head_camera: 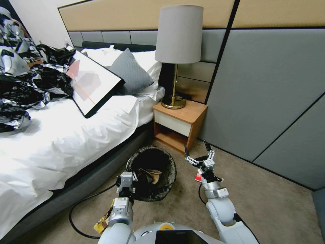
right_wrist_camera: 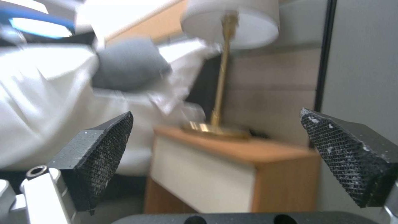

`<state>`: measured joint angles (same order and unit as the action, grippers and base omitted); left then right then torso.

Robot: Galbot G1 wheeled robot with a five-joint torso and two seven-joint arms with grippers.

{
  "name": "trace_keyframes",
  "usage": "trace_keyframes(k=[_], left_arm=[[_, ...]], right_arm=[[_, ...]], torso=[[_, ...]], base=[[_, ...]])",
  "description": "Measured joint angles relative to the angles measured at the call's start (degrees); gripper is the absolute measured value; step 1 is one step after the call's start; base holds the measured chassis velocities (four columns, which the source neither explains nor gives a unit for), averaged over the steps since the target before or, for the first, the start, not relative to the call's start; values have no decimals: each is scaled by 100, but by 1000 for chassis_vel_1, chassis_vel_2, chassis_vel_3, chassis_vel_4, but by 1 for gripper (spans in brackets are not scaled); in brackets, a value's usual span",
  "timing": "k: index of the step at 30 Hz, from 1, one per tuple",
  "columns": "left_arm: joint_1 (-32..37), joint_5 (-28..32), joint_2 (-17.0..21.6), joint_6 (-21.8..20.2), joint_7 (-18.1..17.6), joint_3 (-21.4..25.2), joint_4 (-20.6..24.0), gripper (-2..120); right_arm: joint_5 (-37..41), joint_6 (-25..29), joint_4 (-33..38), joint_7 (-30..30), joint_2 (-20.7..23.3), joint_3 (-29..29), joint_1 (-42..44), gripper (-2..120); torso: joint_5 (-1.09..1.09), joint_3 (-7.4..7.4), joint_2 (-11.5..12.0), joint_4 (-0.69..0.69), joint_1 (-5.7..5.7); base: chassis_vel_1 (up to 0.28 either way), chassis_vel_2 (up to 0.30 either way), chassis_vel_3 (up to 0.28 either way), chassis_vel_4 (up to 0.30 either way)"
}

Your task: Pick up the trash bin, then pick up the garbage from the floor and place it into the trash bin.

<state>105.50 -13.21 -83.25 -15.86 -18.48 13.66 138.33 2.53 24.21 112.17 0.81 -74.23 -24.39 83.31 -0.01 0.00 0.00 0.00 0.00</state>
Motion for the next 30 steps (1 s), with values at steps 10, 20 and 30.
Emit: trace_keyframes(k=[10,20,30], left_arm=[[22,-10,-9,-10,-1,35,-3,0],[16,-36,-18,-15,3,16,-34,0],[42,-56,-31,-17,6,56,-21,0]], right_arm=[[-9,-267,-1737,-327,472,-399,-696,100],[-43,-754,-2802,-496,1001,-419,-1123,100],[-672,-1470,-4078,-616,1118,-262,-1812,100]], torso=[[0,0,0,1,0],[0,0,0,0,0],[0,0,0,1,0]], base=[[0,0,0,0],[0,0,0,0],[0,0,0,0]])
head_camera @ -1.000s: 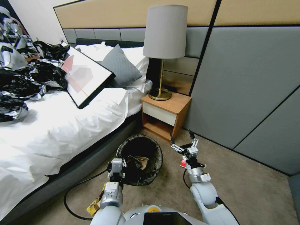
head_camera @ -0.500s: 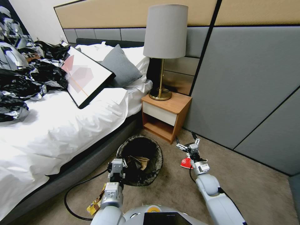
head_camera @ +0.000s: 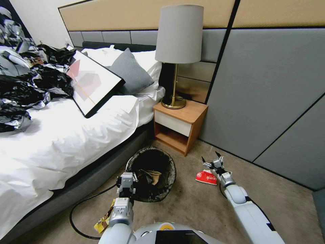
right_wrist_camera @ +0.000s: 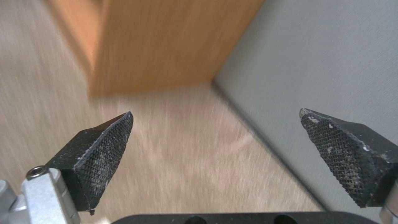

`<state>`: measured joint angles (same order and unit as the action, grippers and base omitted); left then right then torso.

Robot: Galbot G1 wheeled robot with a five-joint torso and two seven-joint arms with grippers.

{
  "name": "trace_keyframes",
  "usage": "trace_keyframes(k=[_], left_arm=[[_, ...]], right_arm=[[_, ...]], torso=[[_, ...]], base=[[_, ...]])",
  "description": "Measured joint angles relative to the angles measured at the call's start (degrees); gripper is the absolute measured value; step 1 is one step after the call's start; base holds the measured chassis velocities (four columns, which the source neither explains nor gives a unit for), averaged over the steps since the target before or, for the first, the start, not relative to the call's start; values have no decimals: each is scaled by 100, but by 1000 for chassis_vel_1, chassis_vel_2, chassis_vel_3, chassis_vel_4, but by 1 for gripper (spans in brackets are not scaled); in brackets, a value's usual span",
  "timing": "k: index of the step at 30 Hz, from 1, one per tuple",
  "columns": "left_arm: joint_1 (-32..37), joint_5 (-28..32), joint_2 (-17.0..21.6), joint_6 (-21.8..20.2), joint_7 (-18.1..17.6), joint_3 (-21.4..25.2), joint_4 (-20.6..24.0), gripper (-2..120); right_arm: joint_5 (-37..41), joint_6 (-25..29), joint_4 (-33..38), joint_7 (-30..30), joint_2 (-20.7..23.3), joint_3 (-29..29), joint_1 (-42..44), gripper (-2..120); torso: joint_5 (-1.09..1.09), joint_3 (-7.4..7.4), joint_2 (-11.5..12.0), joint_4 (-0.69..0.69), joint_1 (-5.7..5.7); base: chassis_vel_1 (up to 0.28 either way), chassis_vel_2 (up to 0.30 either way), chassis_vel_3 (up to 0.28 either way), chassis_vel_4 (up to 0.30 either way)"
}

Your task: Pick up the trash bin, then pick up the garbage from the floor and place it into the trash bin.

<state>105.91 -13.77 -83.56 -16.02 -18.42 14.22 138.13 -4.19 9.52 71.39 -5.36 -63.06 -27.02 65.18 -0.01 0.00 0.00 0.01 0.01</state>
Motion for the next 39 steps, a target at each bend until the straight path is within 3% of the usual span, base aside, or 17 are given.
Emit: trace_keyframes(k=[8,33,39], left_arm=[[19,13,-8,-2,0,58,22,0],[42,0,12,-5,-5,70,-4,0],[47,-24,23,-5,-7,44,-3,0]], right_arm=[[-824,26,-1107,-106,-208,49,-549,100],[-719,168,-2248,-428,-482,112,-1062,100],[-735,177,-2041,-432,-443,87,-903,100]], torso=[[1,0,0,0,0],[2,-1,-1,1,-1],[-1,-1,0,-2,-1]], base=[[0,0,0,0],[0,0,0,0],[0,0,0,0]])
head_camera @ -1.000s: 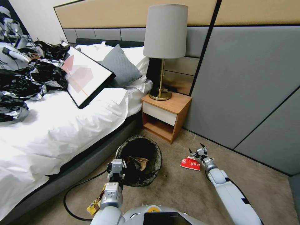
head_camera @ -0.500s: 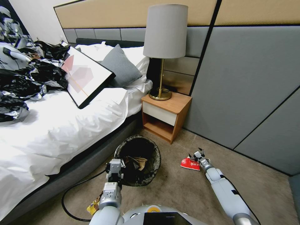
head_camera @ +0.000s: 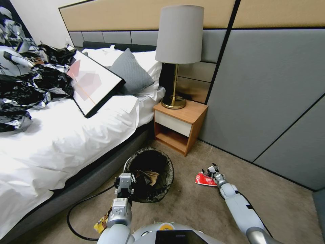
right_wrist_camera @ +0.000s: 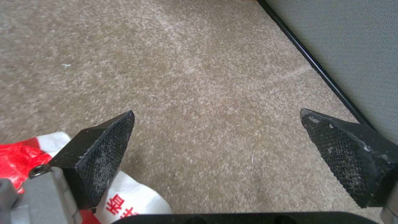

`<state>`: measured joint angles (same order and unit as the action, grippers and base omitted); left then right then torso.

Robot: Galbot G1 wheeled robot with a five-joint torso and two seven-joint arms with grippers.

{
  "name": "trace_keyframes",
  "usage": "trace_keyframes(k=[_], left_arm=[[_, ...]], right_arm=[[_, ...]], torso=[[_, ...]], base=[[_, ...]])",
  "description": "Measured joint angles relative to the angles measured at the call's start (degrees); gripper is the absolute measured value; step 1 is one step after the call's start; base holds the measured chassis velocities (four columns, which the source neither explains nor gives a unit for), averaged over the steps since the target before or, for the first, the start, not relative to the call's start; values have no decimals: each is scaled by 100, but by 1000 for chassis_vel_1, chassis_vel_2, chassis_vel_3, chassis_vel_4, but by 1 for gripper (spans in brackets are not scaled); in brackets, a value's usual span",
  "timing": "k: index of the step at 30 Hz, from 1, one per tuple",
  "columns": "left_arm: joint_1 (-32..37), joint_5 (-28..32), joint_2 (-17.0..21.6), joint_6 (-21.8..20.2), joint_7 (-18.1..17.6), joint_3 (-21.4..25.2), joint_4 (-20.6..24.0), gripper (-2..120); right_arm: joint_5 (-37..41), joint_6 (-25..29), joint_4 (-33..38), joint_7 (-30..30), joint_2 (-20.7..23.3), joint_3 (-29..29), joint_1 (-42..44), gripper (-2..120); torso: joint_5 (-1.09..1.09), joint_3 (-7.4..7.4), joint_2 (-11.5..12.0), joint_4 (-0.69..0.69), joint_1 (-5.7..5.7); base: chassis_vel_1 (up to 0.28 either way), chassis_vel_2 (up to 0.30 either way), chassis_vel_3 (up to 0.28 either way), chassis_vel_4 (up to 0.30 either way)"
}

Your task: Pick up the trash bin, then pick up the garbage from the floor and place it into the trash bin.

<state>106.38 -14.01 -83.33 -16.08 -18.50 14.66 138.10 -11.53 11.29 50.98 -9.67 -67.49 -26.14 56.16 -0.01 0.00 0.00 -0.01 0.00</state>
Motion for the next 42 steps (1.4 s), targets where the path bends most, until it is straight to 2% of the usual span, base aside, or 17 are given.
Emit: trace_keyframes(k=[12,17,21,25,42], left_arm=[[-20,-19,16,8,-1,-55,3,0],[-43,-30,9,15,-1,-102,-4,0],[-44,-37,4,16,-1,-105,-4,0],[-42,-37,2,19,-1,-99,0,0],[-36,-38,-13,29,1,-67,0,0]], right_arm=[[203,23,936,1,64,-134,510,100],[402,43,1613,40,13,-227,806,100],[412,57,1766,39,-4,-238,930,100],[375,111,1665,31,-37,-233,968,100],[0,353,488,34,-422,-223,808,100]], torso=[[0,0,0,0,0],[1,0,0,1,0],[2,0,0,1,0],[2,0,0,1,0],[3,0,0,2,0]], base=[[0,0,0,0],[0,0,0,0],[0,0,0,0],[0,0,0,0],[0,0,0,0]])
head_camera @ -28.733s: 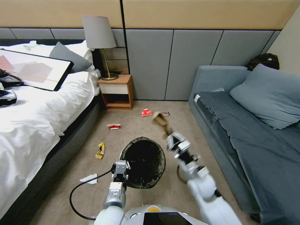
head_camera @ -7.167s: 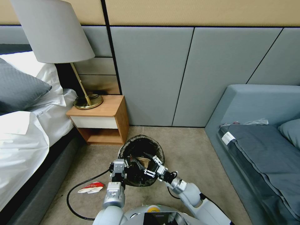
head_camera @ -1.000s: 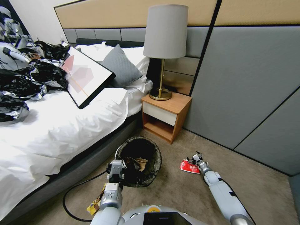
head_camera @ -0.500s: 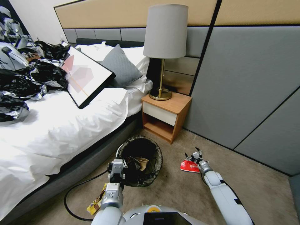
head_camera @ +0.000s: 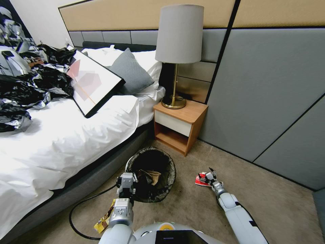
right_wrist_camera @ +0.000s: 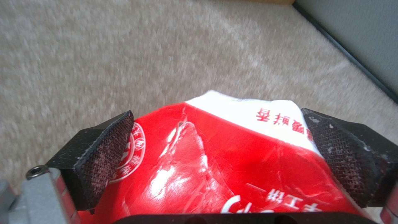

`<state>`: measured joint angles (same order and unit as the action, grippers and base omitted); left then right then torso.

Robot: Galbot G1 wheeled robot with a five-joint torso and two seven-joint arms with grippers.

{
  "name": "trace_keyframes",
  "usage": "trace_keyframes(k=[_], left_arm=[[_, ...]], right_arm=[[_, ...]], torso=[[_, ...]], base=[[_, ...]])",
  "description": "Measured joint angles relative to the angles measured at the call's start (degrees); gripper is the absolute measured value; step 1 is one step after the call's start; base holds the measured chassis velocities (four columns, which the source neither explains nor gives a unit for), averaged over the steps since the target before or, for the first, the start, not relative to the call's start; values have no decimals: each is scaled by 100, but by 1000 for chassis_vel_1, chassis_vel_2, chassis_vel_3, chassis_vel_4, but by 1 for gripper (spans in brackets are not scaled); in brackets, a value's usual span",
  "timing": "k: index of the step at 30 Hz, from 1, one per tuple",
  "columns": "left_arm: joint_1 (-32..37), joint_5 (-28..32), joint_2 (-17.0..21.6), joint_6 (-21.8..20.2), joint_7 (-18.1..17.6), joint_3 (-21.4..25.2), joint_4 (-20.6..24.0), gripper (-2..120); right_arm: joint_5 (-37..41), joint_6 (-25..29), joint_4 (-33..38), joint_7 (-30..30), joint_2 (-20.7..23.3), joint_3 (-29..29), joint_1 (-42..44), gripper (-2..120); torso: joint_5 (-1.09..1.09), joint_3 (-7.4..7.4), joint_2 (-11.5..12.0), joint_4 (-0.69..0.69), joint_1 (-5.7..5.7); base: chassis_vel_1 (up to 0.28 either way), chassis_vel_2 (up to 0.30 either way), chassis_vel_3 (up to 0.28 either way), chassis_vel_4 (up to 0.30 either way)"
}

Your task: Pick up the trash bin, then pick up the garbage from the floor and place it into the trash bin.

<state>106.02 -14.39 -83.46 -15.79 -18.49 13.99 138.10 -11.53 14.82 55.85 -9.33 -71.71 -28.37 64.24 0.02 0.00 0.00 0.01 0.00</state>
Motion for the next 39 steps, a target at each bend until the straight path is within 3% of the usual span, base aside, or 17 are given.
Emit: trace_keyframes(k=[11,16,39], left_arm=[[25,-4,-10,0,1,16,12,0],[32,-5,-21,1,-1,38,24,0],[12,0,-12,13,-10,16,18,0]], right_arm=[[114,107,-860,-58,-93,-83,-514,98],[362,152,-1107,-169,-86,-116,-601,86],[475,201,-867,-322,-58,-224,-445,41]], torso=[[2,0,-1,0,0],[-1,-1,-1,0,-1],[-2,1,0,-2,0]], base=[[0,0,0,0],[0,0,0,0],[0,0,0,0]])
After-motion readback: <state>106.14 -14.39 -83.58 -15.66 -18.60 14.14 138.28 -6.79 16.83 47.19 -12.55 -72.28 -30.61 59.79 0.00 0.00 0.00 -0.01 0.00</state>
